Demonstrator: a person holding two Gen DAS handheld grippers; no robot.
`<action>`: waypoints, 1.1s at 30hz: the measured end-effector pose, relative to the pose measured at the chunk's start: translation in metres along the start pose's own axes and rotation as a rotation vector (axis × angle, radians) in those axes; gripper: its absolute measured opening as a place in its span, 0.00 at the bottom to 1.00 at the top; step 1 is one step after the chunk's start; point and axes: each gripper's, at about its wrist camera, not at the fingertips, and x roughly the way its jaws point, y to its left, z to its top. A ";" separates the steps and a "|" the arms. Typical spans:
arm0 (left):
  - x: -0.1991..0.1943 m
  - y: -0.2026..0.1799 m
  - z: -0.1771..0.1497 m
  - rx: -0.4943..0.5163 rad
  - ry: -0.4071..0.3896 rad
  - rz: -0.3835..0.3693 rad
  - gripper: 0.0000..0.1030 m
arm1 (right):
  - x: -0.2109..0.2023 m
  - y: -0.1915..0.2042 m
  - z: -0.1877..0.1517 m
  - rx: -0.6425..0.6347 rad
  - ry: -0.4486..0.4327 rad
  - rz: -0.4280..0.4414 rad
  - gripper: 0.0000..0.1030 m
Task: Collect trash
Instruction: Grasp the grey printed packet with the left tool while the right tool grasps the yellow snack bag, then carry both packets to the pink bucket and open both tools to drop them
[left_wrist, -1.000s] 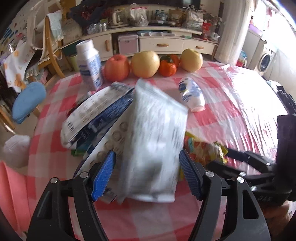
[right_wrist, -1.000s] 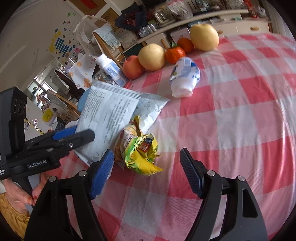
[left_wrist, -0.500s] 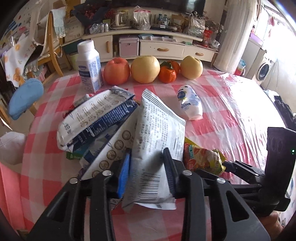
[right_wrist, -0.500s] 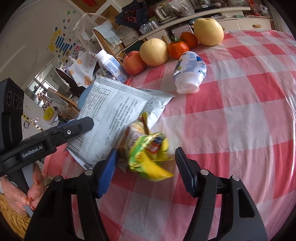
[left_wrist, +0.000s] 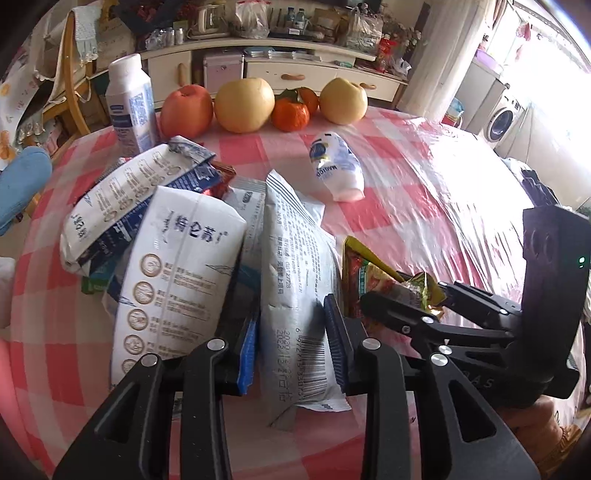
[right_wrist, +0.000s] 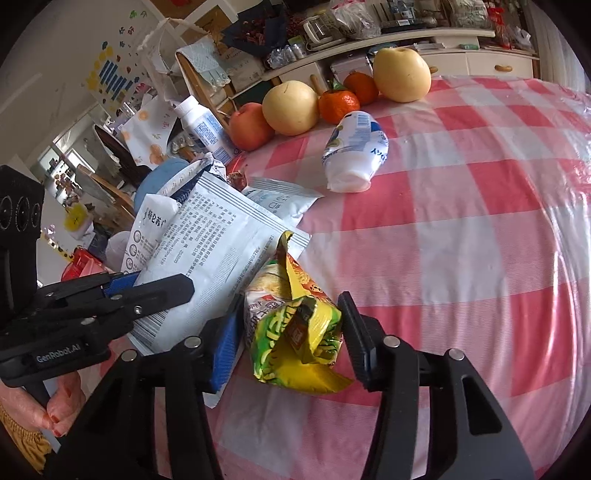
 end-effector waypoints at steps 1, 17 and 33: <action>0.001 -0.002 0.000 0.005 -0.002 0.003 0.33 | 0.000 0.000 0.000 -0.004 0.000 -0.004 0.51; -0.011 0.000 -0.004 -0.050 -0.072 -0.024 0.19 | -0.009 -0.006 -0.007 0.025 0.014 0.004 0.39; -0.060 0.021 -0.011 -0.108 -0.178 -0.126 0.15 | -0.048 0.021 -0.023 -0.092 -0.103 -0.097 0.33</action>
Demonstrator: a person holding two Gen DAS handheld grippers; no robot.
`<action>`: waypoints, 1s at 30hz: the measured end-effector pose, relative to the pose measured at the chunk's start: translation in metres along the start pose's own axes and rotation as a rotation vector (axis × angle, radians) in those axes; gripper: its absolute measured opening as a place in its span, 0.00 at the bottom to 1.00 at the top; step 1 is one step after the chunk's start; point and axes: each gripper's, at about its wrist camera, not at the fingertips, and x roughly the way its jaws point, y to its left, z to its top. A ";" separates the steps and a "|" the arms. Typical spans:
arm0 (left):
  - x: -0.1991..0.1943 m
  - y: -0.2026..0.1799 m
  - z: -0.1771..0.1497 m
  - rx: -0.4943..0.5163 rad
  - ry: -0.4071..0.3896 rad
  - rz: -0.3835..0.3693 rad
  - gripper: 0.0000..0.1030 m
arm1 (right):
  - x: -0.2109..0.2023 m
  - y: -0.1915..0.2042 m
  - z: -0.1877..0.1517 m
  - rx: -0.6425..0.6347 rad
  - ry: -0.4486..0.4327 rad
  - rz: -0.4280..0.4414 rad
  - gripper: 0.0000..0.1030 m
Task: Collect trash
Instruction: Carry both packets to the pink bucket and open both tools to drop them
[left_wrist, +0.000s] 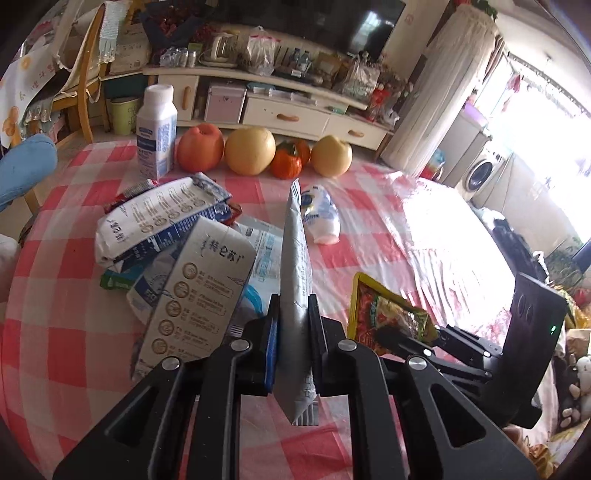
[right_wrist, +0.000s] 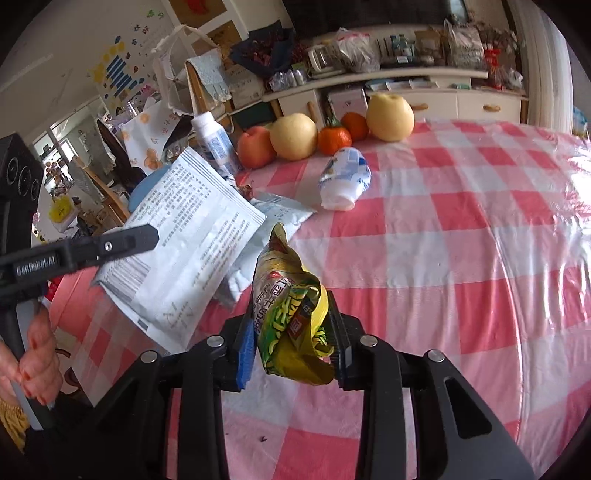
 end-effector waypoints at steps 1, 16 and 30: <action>-0.005 0.001 0.000 -0.001 -0.009 -0.006 0.15 | -0.001 0.002 0.000 -0.003 -0.003 -0.002 0.33; -0.103 0.068 -0.009 -0.101 -0.193 0.009 0.15 | -0.002 0.093 0.012 -0.076 -0.005 0.087 0.34; -0.153 0.168 -0.044 -0.107 -0.170 0.057 0.11 | 0.039 0.228 0.017 -0.219 0.033 0.264 0.34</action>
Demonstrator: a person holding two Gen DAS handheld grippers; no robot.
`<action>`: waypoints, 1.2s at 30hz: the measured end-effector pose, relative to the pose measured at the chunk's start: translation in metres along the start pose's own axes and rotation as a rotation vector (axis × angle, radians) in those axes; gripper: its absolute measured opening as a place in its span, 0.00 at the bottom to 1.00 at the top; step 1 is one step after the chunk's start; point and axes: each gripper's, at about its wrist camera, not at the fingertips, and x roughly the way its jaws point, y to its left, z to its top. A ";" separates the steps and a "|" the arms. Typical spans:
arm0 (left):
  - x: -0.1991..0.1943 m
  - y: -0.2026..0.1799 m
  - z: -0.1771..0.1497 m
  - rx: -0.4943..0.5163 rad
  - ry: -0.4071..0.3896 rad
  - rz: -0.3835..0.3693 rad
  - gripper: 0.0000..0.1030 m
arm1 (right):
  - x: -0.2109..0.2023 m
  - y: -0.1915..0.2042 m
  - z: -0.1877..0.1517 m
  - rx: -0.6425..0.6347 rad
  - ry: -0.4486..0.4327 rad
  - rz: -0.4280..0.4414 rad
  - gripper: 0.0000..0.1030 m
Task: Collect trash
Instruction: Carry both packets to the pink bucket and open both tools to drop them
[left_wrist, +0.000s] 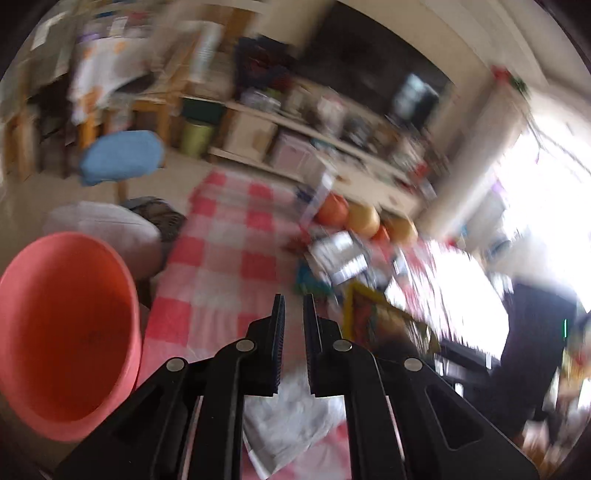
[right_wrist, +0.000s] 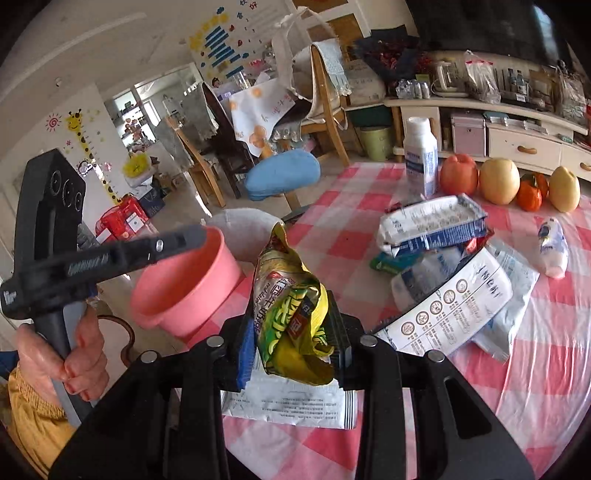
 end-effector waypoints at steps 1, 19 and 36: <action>0.006 -0.007 -0.006 0.077 0.038 0.008 0.11 | 0.001 -0.003 -0.003 0.006 0.007 -0.010 0.34; 0.096 -0.059 -0.096 0.722 0.488 0.202 0.87 | -0.055 -0.064 -0.059 0.113 0.003 -0.041 0.34; 0.118 -0.051 -0.083 0.507 0.487 0.214 0.79 | -0.062 -0.072 -0.068 0.116 0.013 -0.008 0.34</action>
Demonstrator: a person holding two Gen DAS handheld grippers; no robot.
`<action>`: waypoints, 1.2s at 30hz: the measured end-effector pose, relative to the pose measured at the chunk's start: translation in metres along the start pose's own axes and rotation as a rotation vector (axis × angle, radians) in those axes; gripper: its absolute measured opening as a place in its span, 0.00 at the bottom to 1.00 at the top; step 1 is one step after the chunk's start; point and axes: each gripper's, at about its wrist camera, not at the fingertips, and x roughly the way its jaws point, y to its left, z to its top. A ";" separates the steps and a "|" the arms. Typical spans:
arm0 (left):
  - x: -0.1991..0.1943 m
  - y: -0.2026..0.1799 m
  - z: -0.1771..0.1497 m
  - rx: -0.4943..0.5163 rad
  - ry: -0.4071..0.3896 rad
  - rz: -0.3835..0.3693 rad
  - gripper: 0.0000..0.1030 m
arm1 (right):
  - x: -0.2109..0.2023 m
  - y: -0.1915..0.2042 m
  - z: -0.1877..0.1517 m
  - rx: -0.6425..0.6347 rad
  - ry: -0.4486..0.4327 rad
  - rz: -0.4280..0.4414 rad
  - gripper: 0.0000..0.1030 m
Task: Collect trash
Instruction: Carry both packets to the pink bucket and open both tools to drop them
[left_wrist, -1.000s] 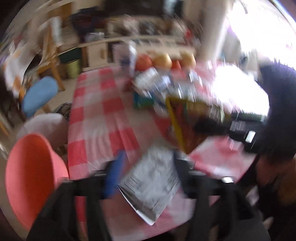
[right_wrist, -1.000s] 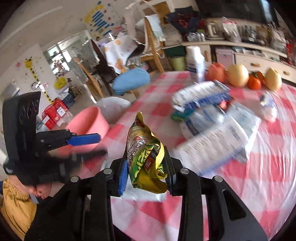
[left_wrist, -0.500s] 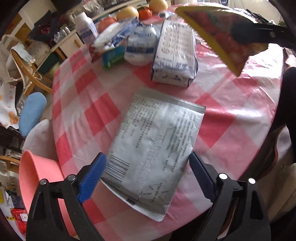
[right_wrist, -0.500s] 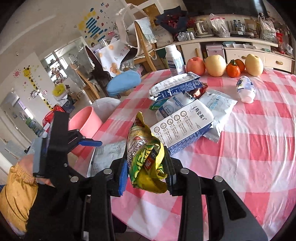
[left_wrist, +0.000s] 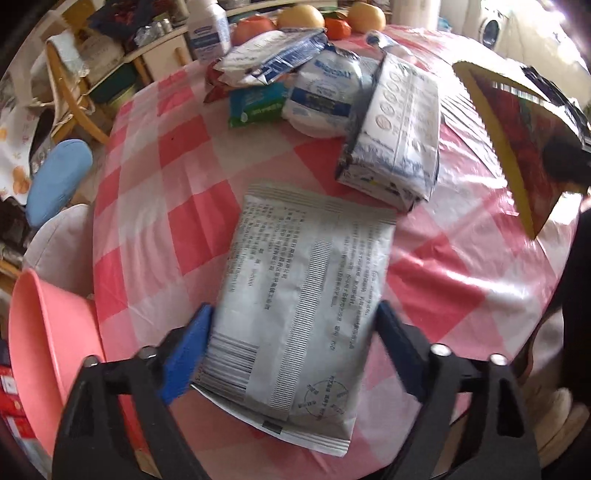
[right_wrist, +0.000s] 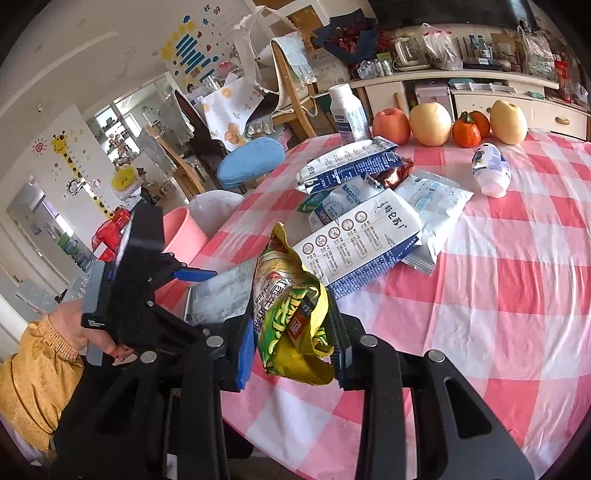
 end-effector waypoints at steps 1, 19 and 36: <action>0.000 -0.001 0.000 -0.003 -0.002 0.006 0.77 | 0.001 0.000 0.000 0.002 0.002 -0.003 0.34; -0.065 0.048 0.000 -0.319 -0.221 0.086 0.59 | 0.018 0.026 0.005 -0.037 0.021 -0.029 0.34; -0.133 0.194 -0.089 -0.933 -0.423 0.241 0.60 | 0.091 0.168 0.049 -0.250 0.066 0.147 0.34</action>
